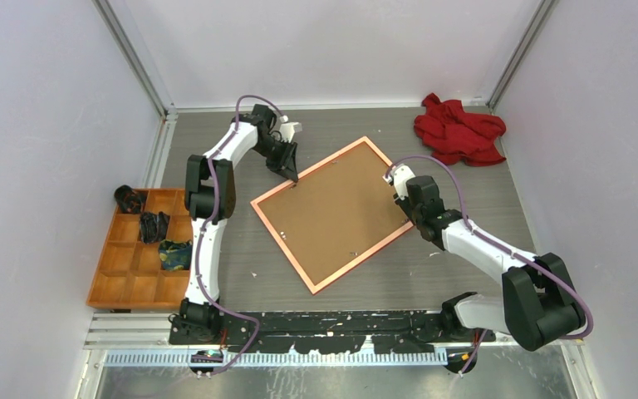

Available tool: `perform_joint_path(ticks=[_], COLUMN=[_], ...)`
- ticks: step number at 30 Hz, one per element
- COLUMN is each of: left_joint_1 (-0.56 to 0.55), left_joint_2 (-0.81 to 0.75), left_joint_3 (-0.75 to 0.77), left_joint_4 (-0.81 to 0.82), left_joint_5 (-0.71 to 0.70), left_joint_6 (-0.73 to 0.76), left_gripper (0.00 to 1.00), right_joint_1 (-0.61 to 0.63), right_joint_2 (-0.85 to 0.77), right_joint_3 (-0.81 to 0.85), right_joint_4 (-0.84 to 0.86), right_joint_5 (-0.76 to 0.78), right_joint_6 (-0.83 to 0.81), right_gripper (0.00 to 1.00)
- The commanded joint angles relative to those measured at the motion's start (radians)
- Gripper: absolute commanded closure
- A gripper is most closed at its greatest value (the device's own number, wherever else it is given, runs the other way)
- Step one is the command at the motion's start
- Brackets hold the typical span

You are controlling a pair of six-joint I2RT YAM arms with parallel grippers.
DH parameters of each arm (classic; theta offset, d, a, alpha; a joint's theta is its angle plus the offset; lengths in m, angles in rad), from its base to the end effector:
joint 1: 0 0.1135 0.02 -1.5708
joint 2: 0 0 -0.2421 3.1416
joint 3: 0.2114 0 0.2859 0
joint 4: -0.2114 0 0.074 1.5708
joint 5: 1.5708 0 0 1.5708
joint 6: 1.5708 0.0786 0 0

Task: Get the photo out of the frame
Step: Release the photo frame item from the photo frame.

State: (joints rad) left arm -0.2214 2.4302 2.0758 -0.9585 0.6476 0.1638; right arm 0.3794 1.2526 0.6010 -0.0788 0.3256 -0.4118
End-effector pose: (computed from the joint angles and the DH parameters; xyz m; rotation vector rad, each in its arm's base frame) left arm 0.4981 -0.1607 0.0987 0.6459 2.6847 -0.9358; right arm 0.3005 0.0928 0.1226 -0.7239 2.1675 -0.3908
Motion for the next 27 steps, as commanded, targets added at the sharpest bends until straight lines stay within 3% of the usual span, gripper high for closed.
perform_joint_path(ticks=[1,27], left_joint_1=[0.011,0.016], left_joint_2=[0.053,0.053], left_joint_3=[0.003,0.001], left_joint_4=[-0.008,-0.006], left_joint_5=[-0.057,-0.051], left_joint_6=[-0.001,-0.005], left_gripper=[0.91,0.91], right_joint_1=[0.008,0.018], right_joint_2=[0.001,0.023], right_joint_3=[0.025,0.021], right_joint_4=[0.052,0.076], right_joint_5=[0.013,0.041], right_joint_6=[0.015,0.011], right_gripper=[0.99,0.99])
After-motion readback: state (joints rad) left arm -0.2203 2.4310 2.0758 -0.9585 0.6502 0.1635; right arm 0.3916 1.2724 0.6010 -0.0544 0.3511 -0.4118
